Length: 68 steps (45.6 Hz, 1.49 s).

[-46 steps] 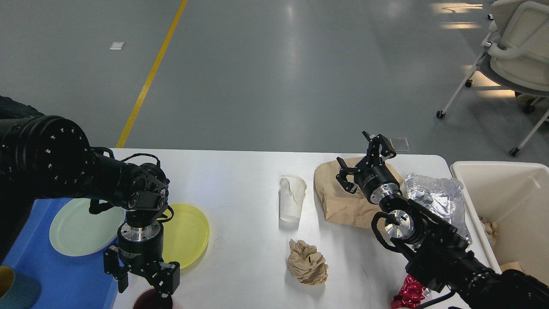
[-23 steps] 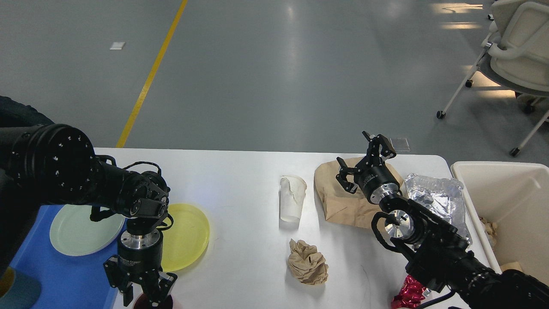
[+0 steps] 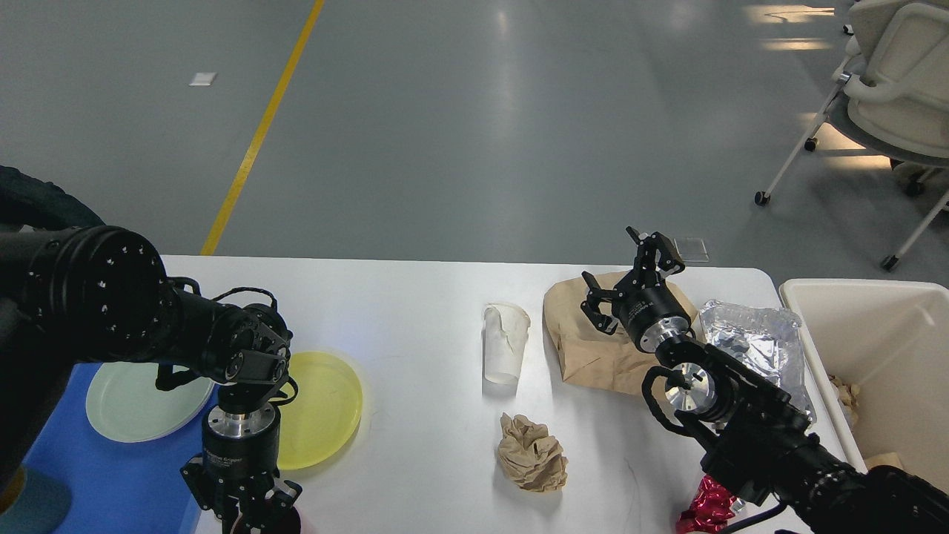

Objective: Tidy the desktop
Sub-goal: 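Lower the left gripper and grasp the pink mug near the yellow plate, then carry the pink mug into the blue tray corner and release it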

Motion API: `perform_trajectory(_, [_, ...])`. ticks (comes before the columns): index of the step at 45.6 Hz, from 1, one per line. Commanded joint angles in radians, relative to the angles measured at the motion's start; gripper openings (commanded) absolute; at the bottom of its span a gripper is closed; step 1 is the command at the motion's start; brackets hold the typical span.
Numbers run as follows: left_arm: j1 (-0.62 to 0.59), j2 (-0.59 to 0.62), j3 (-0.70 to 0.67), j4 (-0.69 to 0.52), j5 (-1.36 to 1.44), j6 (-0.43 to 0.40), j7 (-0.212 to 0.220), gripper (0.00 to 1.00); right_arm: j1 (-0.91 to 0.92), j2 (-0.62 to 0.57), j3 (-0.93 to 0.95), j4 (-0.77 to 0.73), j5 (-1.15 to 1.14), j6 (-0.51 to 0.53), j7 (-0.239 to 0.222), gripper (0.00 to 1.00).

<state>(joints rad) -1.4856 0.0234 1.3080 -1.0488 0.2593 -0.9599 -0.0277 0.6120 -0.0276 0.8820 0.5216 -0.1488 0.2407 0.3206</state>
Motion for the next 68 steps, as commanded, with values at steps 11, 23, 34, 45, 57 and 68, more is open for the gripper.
perform_trajectory(11, [-0.013,0.012,0.004,0.000,-0.006,0.000,-0.006,0.00,0.000,0.000,0.000,0.000,0.000,0.000,0.000,1.00])
perform_trajectory(23, [-0.116,0.024,0.001,-0.002,-0.015,0.000,-0.011,0.00,0.000,0.000,0.000,0.000,0.000,0.000,0.000,1.00])
perform_trajectory(34, [-0.232,0.070,-0.004,-0.022,-0.021,0.000,-0.017,0.00,0.000,0.000,0.000,0.000,0.000,0.000,0.000,1.00])
perform_trajectory(45, [-0.219,0.329,0.001,-0.002,-0.021,0.000,-0.014,0.00,0.000,0.000,0.000,0.000,0.000,0.000,0.000,1.00])
perform_trajectory(57, [-0.182,0.532,0.004,0.027,-0.020,0.000,-0.018,0.00,0.000,0.000,0.000,0.000,0.000,0.000,0.000,1.00])
perform_trajectory(68, [-0.147,0.633,0.028,0.027,-0.020,0.000,-0.021,0.00,0.000,0.000,0.000,0.000,0.000,0.000,0.000,1.00])
